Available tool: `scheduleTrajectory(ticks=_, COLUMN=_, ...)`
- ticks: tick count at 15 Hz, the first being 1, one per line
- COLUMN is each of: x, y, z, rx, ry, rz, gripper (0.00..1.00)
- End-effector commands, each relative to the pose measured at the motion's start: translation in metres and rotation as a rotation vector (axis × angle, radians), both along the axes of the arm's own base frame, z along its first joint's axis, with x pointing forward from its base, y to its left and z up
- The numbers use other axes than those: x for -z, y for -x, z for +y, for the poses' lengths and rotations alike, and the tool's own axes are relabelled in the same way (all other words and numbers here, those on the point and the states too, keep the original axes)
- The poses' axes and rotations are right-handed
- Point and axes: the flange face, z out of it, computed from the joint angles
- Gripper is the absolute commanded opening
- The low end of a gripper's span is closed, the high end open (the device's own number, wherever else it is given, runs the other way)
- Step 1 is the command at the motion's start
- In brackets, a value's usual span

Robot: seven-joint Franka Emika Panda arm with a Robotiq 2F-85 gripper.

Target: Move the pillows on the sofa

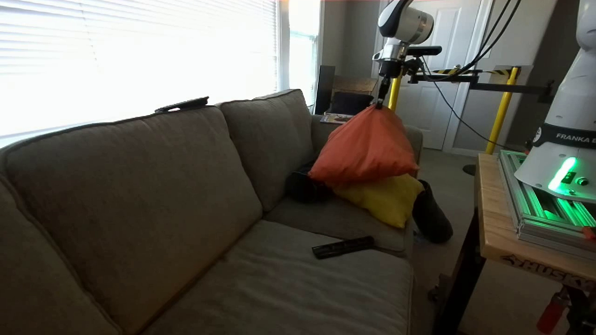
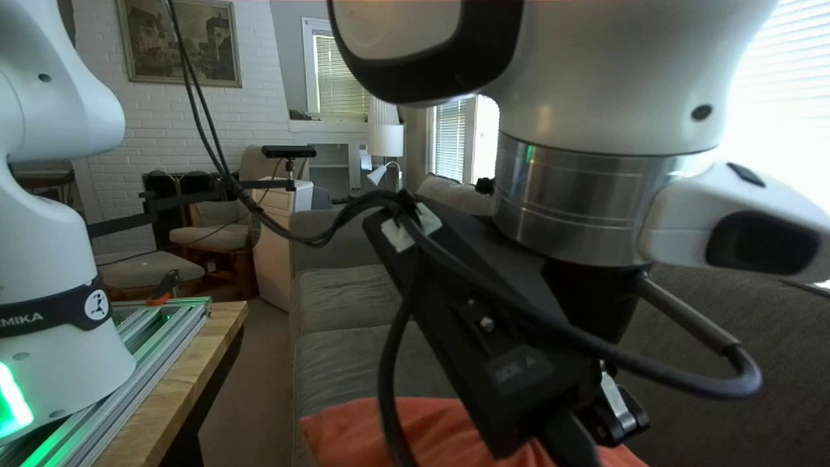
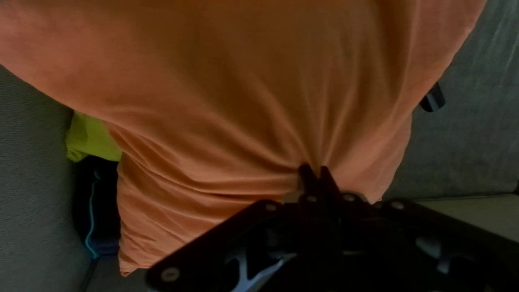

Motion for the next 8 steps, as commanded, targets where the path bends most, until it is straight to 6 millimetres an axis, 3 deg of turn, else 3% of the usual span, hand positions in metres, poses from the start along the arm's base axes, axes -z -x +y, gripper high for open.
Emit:
scheduleTrajectory(ticks=1, x=0.002, y=-0.014, z=-0.011, rx=0.073, ry=-0.009, rz=0.022, gripper=0.02)
scheduleTrajectory(ticks=2, x=0.004, y=-0.017, z=-0.011, rx=0.09, ry=-0.008, rz=0.024, gripper=0.28)
scheduleTrajectory(ticks=3, x=0.006, y=-0.019, z=-0.01, rx=0.101, ry=-0.008, rz=0.032, gripper=0.29)
scheduleTrajectory(ticks=8, x=0.017, y=-0.049, z=0.01, rx=0.109, ry=0.017, rz=0.055, gripper=0.62)
